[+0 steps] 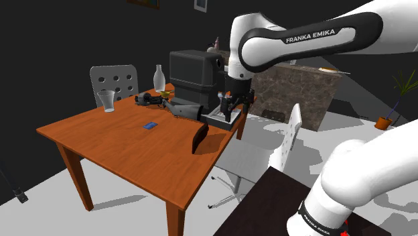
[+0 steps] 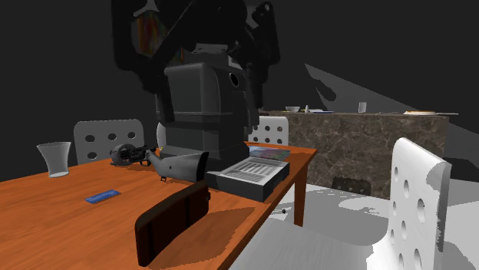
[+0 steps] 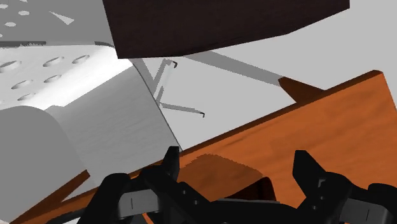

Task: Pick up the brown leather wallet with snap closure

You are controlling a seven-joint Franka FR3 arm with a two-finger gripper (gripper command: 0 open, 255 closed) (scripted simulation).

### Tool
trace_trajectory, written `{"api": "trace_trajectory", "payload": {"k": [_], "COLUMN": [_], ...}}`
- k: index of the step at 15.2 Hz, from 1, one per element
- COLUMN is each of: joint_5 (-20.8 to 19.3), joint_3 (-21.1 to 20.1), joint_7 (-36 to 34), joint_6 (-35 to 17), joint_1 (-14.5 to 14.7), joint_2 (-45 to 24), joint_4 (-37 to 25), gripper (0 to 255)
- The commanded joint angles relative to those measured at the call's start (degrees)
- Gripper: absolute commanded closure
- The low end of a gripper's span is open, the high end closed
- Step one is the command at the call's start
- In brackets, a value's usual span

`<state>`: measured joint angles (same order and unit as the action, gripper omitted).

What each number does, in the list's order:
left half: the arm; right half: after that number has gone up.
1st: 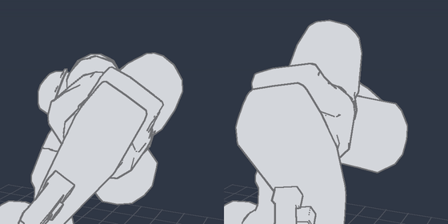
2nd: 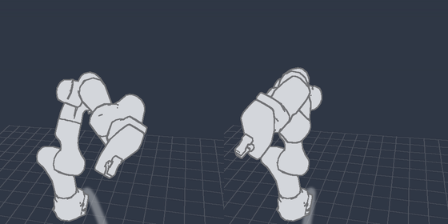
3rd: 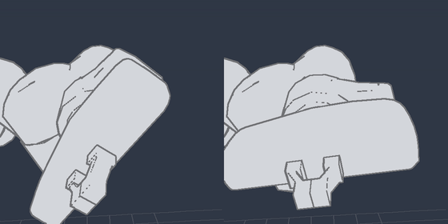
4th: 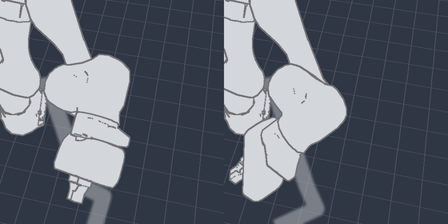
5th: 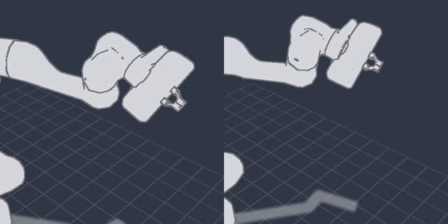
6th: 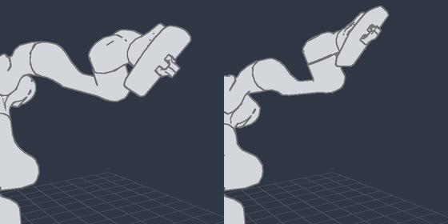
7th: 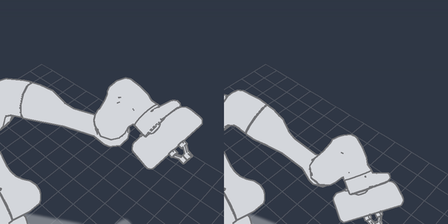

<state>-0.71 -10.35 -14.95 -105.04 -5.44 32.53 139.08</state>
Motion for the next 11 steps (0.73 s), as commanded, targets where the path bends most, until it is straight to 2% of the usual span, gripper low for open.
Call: {"api": "trace_trajectory", "payload": {"k": [1,6,11], "joint_5": [0.56,0.06,-2.47], "joint_3": [-1.55,-4.72,-6.36], "joint_7": [-5.50,-18.45,-31.42], "joint_6": [-3.49,-11.04,-17.03], "joint_1": [-1.19,-4.27,-6.86], "joint_2": [-3.61,-14.58,-25.97], "joint_4": [-0.27,-3.83,-9.21], "gripper": [0,0,0]}}
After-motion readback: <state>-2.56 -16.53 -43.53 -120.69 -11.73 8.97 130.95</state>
